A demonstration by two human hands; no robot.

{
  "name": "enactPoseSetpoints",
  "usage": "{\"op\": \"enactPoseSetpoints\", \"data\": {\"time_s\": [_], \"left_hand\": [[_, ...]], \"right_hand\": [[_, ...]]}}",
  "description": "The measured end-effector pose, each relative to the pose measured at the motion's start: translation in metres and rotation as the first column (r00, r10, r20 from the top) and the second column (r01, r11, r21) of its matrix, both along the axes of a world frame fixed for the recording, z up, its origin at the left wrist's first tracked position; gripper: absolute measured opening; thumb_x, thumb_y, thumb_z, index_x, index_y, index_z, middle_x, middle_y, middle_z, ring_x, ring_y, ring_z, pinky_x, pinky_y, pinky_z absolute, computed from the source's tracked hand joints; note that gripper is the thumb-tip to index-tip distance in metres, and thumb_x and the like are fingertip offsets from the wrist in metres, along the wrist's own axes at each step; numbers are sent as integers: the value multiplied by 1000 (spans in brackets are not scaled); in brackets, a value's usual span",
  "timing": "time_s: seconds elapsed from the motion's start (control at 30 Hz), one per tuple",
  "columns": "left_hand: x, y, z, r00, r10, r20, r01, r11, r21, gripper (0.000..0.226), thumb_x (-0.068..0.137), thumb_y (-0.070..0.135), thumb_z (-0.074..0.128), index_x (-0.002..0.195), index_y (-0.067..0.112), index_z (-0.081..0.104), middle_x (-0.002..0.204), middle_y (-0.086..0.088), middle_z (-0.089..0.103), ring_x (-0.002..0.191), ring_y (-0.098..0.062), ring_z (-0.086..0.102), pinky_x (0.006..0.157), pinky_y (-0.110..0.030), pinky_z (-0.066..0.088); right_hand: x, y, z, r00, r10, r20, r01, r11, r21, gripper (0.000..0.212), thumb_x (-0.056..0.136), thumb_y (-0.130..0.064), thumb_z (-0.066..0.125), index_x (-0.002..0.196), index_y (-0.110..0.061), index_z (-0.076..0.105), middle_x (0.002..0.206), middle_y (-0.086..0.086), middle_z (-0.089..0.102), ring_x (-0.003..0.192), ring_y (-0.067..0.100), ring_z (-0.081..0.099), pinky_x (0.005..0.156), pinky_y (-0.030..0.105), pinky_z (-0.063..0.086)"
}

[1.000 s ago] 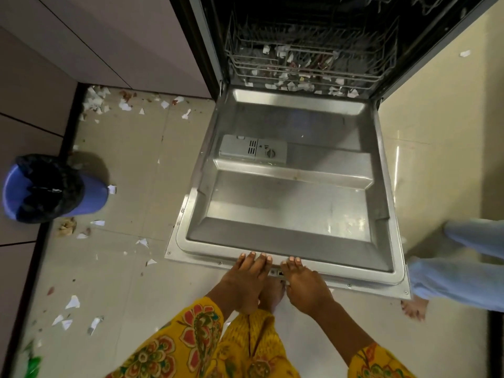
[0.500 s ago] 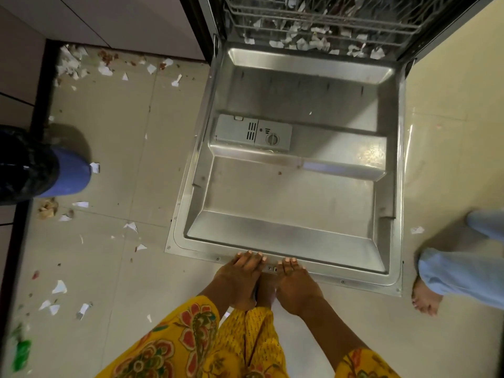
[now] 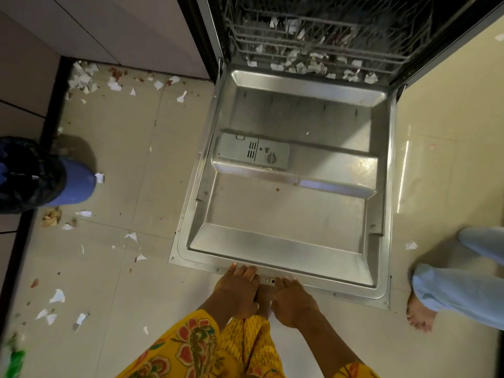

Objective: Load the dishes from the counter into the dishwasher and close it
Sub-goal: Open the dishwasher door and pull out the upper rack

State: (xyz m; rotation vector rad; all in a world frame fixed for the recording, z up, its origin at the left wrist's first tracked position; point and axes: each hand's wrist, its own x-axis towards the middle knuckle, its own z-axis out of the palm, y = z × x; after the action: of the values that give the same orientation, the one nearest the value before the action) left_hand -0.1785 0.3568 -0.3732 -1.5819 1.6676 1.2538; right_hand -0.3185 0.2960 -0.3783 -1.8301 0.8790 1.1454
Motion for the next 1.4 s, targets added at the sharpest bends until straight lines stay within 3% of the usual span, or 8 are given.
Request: {"op": "enactPoseSetpoints", "data": {"time_s": [0.13,0.4,0.63,0.8,1.03,1.2,1.3,1.4], "left_hand": [[3,-9,33,997,74,-2,-74,997,-26,56,95,39,42,142,11,34,152,-11,25,139,-29,25,116,-41,18],[29,-54,108,990,140,-10,-140,985,-105,50,97,27,41,143,10,32,153,-11,22,137,-29,26,113,-39,22],[61,-116,166,994,108,9,-104,971,-213,54,99,33,37,147,11,24,156,-10,16,141,-28,22,115,-41,21],[81,-170,199,969,245,-32,-241,906,-349,54,98,28,41,147,13,23,151,-9,29,136,-27,31,112,-40,29],[110,-242,225,958,285,-16,-260,848,-462,52,98,31,37,146,14,25,149,-8,32,134,-28,33,109,-41,29],[121,-289,234,974,206,94,-119,819,-562,38,99,36,38,131,16,45,134,-7,49,123,-27,46,99,-41,39],[123,-315,240,969,224,105,-100,743,-661,36,101,37,33,124,16,50,127,-5,52,118,-26,50,97,-39,42],[124,-343,243,955,287,69,-157,691,-705,37,102,33,30,131,16,44,138,-5,43,125,-25,44,100,-37,38]], "right_hand": [[4,-15,35,997,-76,2,76,996,-50,45,96,-30,40,137,-12,37,135,10,46,127,28,43,102,34,39],[29,-55,109,992,-119,35,123,980,-157,37,95,-26,42,129,-13,45,130,9,50,124,26,46,101,32,41],[65,-112,171,975,-174,136,205,942,-265,41,98,-31,38,133,-12,44,132,9,50,124,24,47,102,31,41],[80,-160,204,942,-241,233,312,883,-350,41,97,-29,42,133,-12,46,134,8,50,122,23,50,100,32,43],[84,-235,227,938,-187,291,313,816,-487,39,94,-14,44,132,-10,47,129,11,51,119,26,52,97,32,44],[92,-288,235,951,-66,302,241,768,-593,33,88,-1,49,119,-9,56,116,11,57,107,28,58,86,30,47],[100,-316,237,946,-49,322,253,734,-630,24,92,-9,49,113,-10,60,111,10,61,102,27,60,83,31,49],[108,-346,239,938,27,346,242,664,-708,31,98,-29,41,115,-12,60,115,10,61,106,27,58,87,32,47]]}}
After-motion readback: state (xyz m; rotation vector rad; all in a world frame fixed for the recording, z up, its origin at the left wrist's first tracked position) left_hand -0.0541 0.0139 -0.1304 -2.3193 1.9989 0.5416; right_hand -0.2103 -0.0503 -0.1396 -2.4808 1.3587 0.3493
